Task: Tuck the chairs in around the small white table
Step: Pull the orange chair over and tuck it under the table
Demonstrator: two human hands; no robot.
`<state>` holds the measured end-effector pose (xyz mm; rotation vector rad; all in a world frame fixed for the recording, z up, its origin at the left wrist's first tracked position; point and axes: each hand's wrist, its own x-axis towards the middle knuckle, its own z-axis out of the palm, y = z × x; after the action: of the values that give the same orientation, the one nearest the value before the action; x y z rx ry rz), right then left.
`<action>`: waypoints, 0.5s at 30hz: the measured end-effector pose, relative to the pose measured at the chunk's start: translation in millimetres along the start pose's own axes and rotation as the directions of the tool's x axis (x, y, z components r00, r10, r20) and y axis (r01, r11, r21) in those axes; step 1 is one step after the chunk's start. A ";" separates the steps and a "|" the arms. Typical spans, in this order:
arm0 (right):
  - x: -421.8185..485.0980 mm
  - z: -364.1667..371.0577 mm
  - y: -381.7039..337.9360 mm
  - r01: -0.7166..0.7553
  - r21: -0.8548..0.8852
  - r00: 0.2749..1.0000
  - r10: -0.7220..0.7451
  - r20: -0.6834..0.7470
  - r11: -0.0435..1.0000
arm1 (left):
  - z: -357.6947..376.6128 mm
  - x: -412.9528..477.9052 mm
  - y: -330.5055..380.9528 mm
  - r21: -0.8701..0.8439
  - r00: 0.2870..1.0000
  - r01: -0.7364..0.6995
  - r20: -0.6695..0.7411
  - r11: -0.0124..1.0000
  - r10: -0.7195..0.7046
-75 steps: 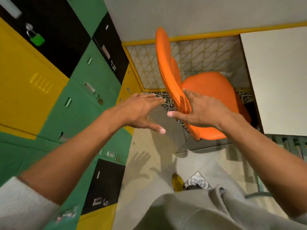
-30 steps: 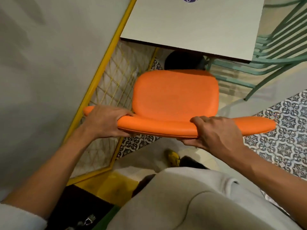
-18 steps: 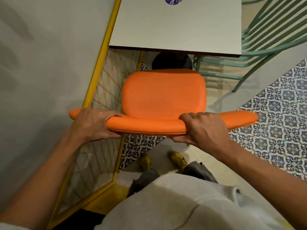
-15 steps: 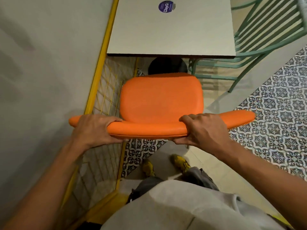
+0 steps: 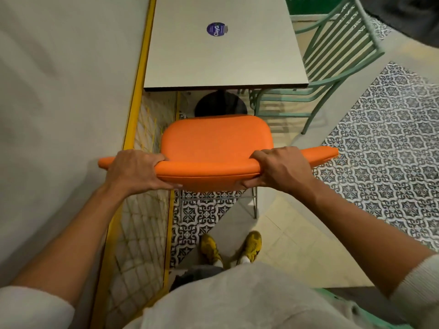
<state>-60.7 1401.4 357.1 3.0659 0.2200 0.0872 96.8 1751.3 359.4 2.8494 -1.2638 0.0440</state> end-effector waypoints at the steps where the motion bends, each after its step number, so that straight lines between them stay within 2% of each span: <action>1: 2.7 1.4 3.9 0.006 -0.006 1.000 -0.006 0.002 1.000 | 0.3 5.0 -0.8 0.005 1.000 -0.011 -0.015 1.000 0.011; 15: 45.3 14.5 27.2 -0.025 -0.048 0.994 0.020 -0.107 0.999 | 2.0 54.3 -29.2 0.047 0.998 -0.041 -0.037 0.998 0.042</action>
<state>-11.3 1380.1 346.9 3.0182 0.1859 0.2546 154.9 1730.6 359.0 2.8454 -1.3318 0.1294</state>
